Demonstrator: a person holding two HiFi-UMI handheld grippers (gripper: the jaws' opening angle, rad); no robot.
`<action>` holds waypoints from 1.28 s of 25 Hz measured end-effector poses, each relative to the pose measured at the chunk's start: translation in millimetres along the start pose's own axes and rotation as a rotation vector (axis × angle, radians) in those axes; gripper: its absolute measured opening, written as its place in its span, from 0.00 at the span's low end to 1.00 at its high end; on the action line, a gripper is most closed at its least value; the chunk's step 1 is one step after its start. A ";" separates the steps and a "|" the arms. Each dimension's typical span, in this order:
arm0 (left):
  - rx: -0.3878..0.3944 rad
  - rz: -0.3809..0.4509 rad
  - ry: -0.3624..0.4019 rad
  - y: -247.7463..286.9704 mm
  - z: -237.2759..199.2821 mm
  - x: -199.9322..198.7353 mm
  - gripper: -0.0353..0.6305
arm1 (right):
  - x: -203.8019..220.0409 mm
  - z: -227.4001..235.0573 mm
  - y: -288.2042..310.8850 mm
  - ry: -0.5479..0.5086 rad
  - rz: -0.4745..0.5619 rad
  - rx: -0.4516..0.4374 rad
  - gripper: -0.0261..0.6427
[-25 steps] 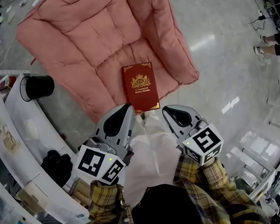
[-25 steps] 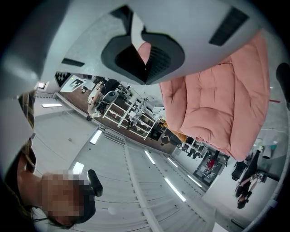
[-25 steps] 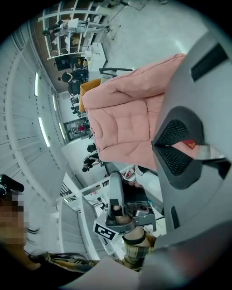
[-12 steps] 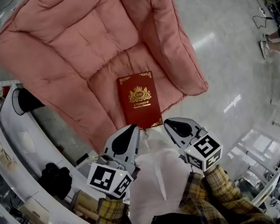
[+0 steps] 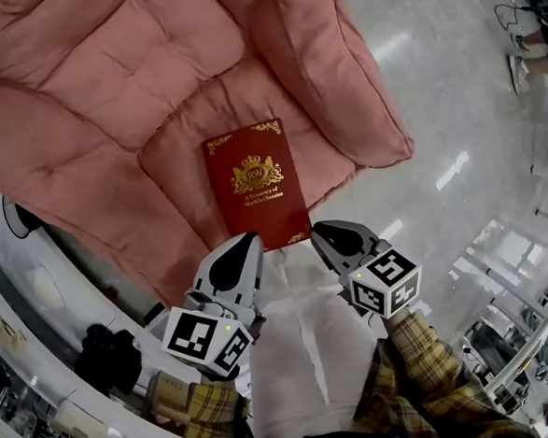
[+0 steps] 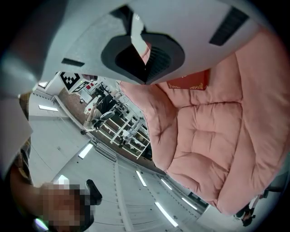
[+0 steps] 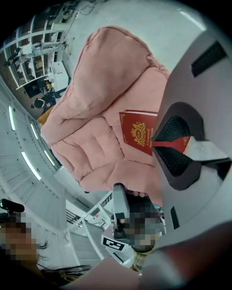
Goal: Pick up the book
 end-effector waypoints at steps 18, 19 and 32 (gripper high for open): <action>0.068 -0.077 0.013 33.1 8.2 37.0 0.06 | 73.4 75.2 45.2 0.400 -0.104 -0.117 0.49; 0.069 -0.077 0.015 33.3 7.6 36.8 0.06 | 76.7 77.6 49.0 0.419 -0.111 -0.125 0.50; 0.049 -0.094 0.024 31.0 -2.5 45.2 0.06 | 96.6 100.5 81.0 0.623 -0.163 -0.335 0.51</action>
Point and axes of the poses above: the fingertips, and each gripper's own axes: y forward along the fingers, z to its right, x out of its underside, the point moved 8 cm from there along -y, backward along the fingers, and after that the axes turned 12 degrees about -x, right-handed, at the moved point
